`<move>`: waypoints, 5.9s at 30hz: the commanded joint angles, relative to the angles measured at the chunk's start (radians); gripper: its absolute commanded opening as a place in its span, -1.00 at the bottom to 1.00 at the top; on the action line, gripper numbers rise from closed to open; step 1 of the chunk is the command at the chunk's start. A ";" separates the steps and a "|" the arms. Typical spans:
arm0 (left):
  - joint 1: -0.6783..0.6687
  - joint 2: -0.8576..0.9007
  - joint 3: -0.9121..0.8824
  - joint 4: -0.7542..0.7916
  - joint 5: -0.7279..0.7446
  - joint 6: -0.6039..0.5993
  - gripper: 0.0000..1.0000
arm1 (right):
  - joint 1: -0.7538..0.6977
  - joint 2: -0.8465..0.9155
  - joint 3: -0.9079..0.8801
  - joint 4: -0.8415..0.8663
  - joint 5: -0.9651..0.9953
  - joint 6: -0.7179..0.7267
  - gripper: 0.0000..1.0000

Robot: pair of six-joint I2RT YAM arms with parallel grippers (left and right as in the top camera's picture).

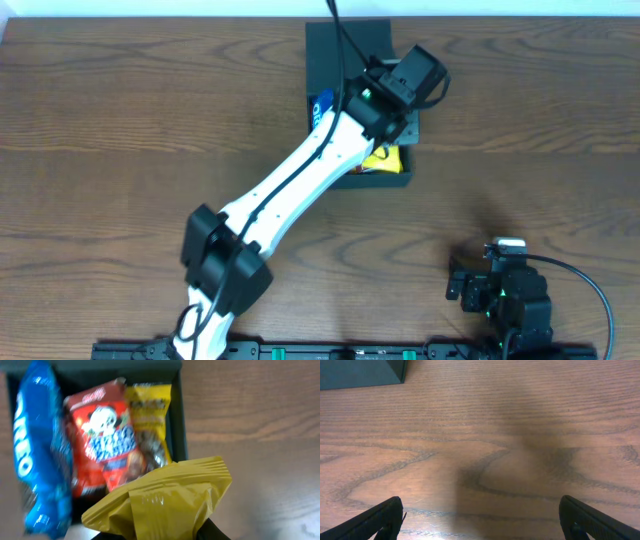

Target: Pack container

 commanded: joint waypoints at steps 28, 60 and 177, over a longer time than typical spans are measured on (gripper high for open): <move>0.060 0.262 0.180 0.084 0.144 -0.060 -0.38 | -0.016 -0.008 -0.009 -0.008 -0.001 -0.008 0.98; 0.098 0.307 0.180 0.064 0.135 -0.071 0.94 | -0.016 -0.008 -0.009 -0.008 -0.001 -0.008 0.98; 0.026 -1.028 -0.990 0.078 -0.306 0.354 0.91 | -0.016 1.122 0.816 -0.107 -0.365 0.232 0.98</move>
